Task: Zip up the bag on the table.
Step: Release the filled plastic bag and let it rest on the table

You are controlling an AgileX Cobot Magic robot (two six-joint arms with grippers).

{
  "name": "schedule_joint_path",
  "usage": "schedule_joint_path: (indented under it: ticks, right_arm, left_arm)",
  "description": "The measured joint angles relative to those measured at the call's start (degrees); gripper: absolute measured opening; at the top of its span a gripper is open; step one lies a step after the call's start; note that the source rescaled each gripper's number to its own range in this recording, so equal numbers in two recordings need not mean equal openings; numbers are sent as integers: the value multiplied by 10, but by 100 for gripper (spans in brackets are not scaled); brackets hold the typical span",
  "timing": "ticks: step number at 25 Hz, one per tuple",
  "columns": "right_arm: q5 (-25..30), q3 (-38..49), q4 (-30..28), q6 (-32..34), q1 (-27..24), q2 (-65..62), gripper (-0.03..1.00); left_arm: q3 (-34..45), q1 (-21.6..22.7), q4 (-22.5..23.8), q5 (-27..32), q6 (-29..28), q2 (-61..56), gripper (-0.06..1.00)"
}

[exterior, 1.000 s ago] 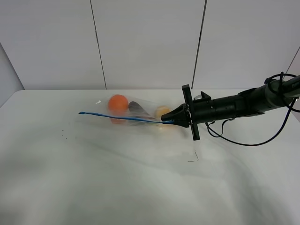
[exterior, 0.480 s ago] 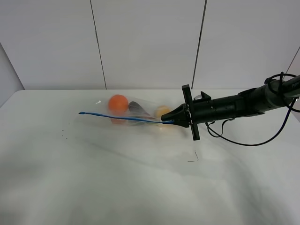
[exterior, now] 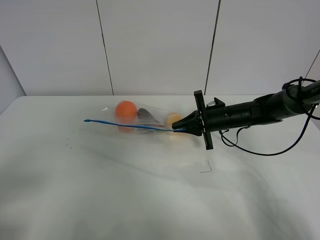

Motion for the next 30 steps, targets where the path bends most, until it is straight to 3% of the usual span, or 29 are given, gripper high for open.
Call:
schedule_joint_path:
  ticks: [18, 20, 22, 26, 28, 30]
  right_arm:
    - [0, 0, -1, 0, 0, 0, 0]
    - [0, 0, -6, 0, 0, 0, 6]
    - [1, 0, -14, 0, 0, 0, 22]
    - [2, 0, -37, 2, 0, 0, 74]
    - [2, 0, -50, 5, -1, -1, 89]
    - [2, 0, -64, 7, -6, -6, 95]
  left_arm:
    - [0, 2, -3, 0, -11, 0, 100]
    - [0, 2, -3, 0, -12, 0, 100]
    - [0, 2, -3, 0, -12, 0, 100]
    - [0, 2, -3, 0, -13, 0, 100]
    - [0, 2, -3, 0, -13, 0, 100]
    - [1, 2, -3, 0, -13, 0, 100]
